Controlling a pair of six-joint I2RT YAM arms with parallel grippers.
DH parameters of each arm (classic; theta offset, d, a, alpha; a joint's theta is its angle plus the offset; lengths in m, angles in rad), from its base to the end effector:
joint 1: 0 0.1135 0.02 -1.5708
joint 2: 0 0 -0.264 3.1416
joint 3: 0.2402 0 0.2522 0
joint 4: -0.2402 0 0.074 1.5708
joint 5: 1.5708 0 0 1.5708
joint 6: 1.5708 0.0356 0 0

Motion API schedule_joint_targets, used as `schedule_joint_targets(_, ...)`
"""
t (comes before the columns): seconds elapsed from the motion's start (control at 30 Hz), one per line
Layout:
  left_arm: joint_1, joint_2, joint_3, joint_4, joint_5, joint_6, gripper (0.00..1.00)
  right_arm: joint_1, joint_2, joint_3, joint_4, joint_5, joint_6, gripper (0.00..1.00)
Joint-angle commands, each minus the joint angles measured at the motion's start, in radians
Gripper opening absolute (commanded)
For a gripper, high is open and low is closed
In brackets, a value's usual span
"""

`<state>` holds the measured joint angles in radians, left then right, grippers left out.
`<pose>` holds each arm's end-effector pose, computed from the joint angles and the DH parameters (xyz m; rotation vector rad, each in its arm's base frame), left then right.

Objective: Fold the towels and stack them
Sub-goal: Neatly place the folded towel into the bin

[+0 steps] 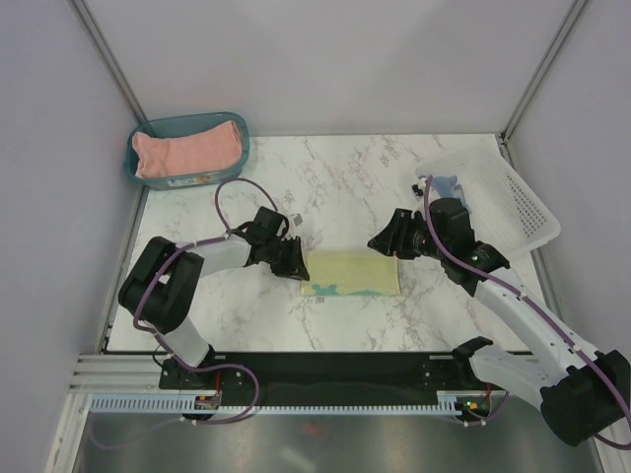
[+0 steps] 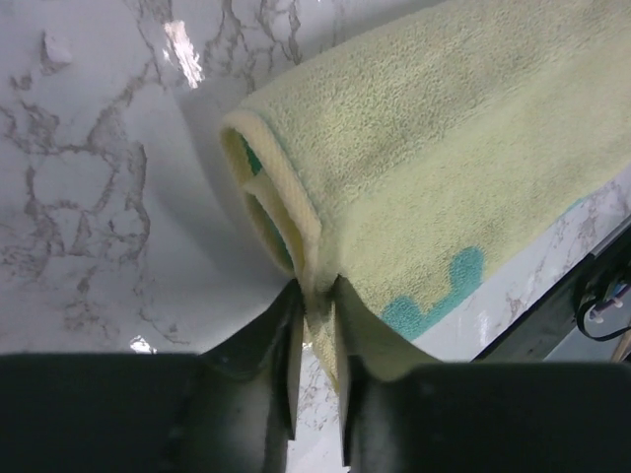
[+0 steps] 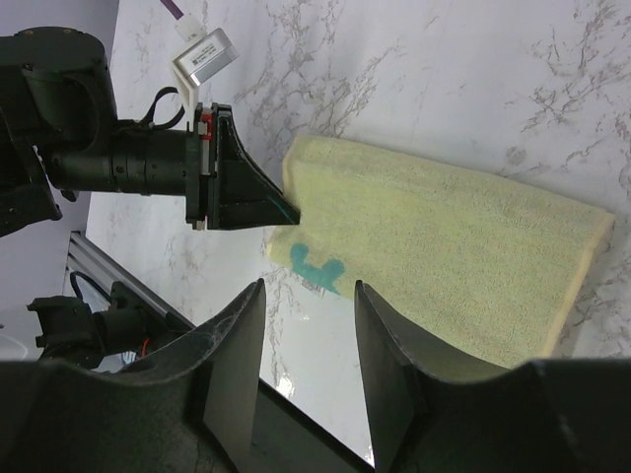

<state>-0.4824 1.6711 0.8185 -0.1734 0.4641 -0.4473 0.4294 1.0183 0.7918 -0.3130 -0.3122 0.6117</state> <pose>0.2652 -0.1568 0.1407 0.2269 2.7125 -0.9138 0.2011 0.1041 0.2863 0.0049 2.2292 0.9291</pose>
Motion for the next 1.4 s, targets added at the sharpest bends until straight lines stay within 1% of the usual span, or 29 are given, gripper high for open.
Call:
schedule_joint_targets(0.0, -0.019, -0.010, 0.019, -0.031, -0.047, -0.005, 0.20, 0.003, -0.009, 0.041, 0.003, 0.016, -0.017, 0.49)
schedule_joint_targets(0.03, -0.019, -0.016, 0.025, -0.034, -0.054, -0.007, 0.09, 0.003, -0.009, 0.041, 0.005, 0.018, -0.017, 0.49)
schedule_joint_targets(0.1, -0.019, -0.039, 0.047, -0.046, -0.065, -0.011, 0.02, 0.003, -0.007, 0.038, 0.005, 0.019, -0.015, 0.50)
schedule_joint_targets(0.23, -0.022, -0.074, 0.091, -0.089, -0.113, -0.022, 0.02, 0.003, -0.017, 0.029, 0.005, 0.021, -0.018, 0.50)
schedule_joint_targets(0.27, -0.022, -0.082, 0.097, -0.100, -0.149, -0.033, 0.02, 0.003, -0.018, 0.026, 0.003, 0.028, -0.021, 0.50)
schedule_joint_targets(0.37, -0.022, -0.093, 0.114, -0.127, -0.191, -0.044, 0.02, 0.003, -0.027, 0.021, 0.000, 0.033, -0.020, 0.50)
schedule_joint_targets(0.4, -0.022, -0.085, 0.119, -0.136, -0.185, -0.033, 0.04, 0.003, -0.026, 0.021, 0.002, 0.030, -0.020, 0.50)
schedule_joint_targets(0.43, -0.022, -0.077, 0.117, -0.138, -0.179, -0.030, 0.12, 0.003, -0.026, 0.021, 0.002, 0.030, -0.021, 0.50)
schedule_joint_targets(0.47, -0.022, -0.077, 0.114, -0.138, -0.188, -0.030, 0.16, 0.003, -0.027, 0.021, 0.002, 0.028, -0.020, 0.50)
schedule_joint_targets(0.5, -0.022, -0.080, 0.108, -0.136, -0.194, -0.036, 0.29, 0.002, -0.029, 0.023, 0.002, 0.028, -0.020, 0.50)
schedule_joint_targets(0.53, -0.022, -0.082, 0.091, -0.126, -0.199, -0.037, 0.35, 0.003, -0.030, 0.024, 0.000, 0.028, -0.018, 0.50)
schedule_joint_targets(0.57, -0.022, -0.092, 0.082, -0.120, -0.208, -0.042, 0.45, 0.003, -0.034, 0.026, -0.003, 0.028, -0.020, 0.50)
schedule_joint_targets(0.6, -0.022, -0.096, 0.076, -0.118, -0.215, -0.047, 0.45, 0.003, -0.035, 0.029, -0.003, 0.028, -0.018, 0.50)
schedule_joint_targets(0.63, -0.022, -0.102, 0.064, -0.117, -0.225, -0.054, 0.52, 0.003, -0.038, 0.029, -0.005, 0.027, -0.018, 0.50)
schedule_joint_targets(0.7, -0.022, -0.111, 0.053, -0.121, -0.268, -0.080, 0.53, 0.003, -0.043, 0.032, -0.003, 0.027, -0.017, 0.50)
schedule_joint_targets(0.8, -0.028, -0.106, 0.034, -0.118, -0.317, -0.131, 0.59, 0.003, -0.041, 0.035, -0.001, 0.022, -0.012, 0.50)
schedule_joint_targets(0.87, -0.039, -0.094, 0.031, -0.101, -0.331, -0.143, 0.59, 0.003, -0.038, 0.035, -0.003, 0.019, -0.012, 0.50)
schedule_joint_targets(1.07, -0.096, -0.021, 0.041, -0.026, -0.289, -0.174, 0.60, 0.003, -0.046, 0.020, -0.003, 0.021, -0.013, 0.50)
schedule_joint_targets(1.3, -0.110, 0.045, 0.057, -0.047, -0.308, -0.211, 0.58, 0.003, -0.072, 0.018, -0.012, 0.022, -0.016, 0.50)
schedule_joint_targets(1.37, -0.110, 0.055, 0.065, -0.055, -0.311, -0.209, 0.55, 0.003, -0.075, 0.020, -0.014, 0.024, -0.017, 0.50)
